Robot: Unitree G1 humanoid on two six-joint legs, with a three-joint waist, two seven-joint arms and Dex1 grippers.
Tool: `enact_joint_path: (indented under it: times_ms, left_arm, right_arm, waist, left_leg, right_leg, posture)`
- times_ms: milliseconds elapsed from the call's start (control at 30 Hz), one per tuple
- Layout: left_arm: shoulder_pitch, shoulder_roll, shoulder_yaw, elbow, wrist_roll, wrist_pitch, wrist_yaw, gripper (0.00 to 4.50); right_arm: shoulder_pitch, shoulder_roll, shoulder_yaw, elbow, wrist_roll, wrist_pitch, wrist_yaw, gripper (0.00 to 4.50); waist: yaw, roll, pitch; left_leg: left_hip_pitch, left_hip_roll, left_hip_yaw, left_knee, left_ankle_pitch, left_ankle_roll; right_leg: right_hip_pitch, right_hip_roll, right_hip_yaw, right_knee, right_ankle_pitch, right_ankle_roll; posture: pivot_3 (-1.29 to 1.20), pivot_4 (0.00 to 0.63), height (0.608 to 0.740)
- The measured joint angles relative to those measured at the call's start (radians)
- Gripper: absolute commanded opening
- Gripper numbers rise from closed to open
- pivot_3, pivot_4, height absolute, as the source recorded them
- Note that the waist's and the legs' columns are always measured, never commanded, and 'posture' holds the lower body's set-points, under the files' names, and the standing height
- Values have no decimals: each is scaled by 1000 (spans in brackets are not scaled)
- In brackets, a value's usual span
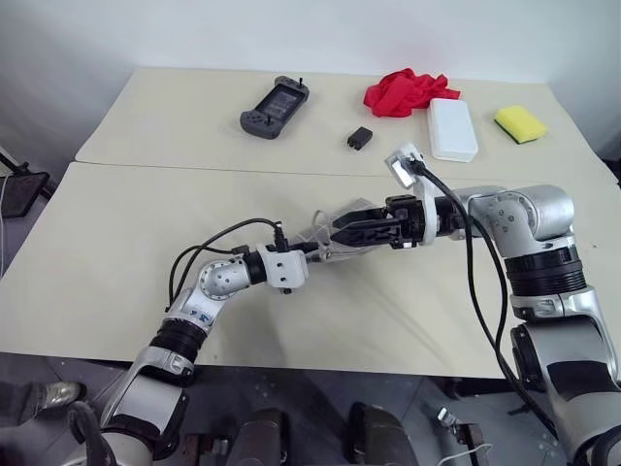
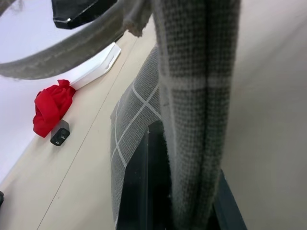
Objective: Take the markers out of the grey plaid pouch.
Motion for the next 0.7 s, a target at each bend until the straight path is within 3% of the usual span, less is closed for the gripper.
enact_joint_path:
  times_ms: [100, 200, 567, 700]
  left_arm:
    - [0, 0, 0, 0, -5, 3, -4, 0]
    - [0, 2, 0, 0, -11, 6, -11, 0]
    - [0, 3, 1, 0, -39, 22, -38, 0]
    - [1, 1, 7, -4, -77, 40, -61, 0]
  right_arm:
    - [1, 16, 0, -1, 3, -1, 13, 4470]
    - [1, 38, 7, -1, 4, -2, 22, 3815]
    - [25, 53, 33, -1, -12, -99, 52, 7]
    - [38, 64, 25, 1, -29, -162, 42, 7]
  waist:
    - [0, 0, 0]
    - [-1, 0, 0]
    - [-1, 0, 0]
    - [0, 0, 0]
  left_leg:
    - [0, 0, 0, 0, 0, 0]
    - [0, 0, 0, 0, 0, 0]
    - [0, 0, 0, 0, 0, 0]
    - [0, 0, 0, 0, 0, 0]
  right_leg:
    - [0, 0, 0, 0, 0, 0]
    - [0, 0, 0, 0, 0, 0]
    - [0, 0, 0, 0, 0, 0]
    - [0, 0, 0, 0, 0, 0]
  posture:
    - [0, 150, 740]
    - [0, 150, 740]
    - [0, 150, 740]
    - [0, 150, 740]
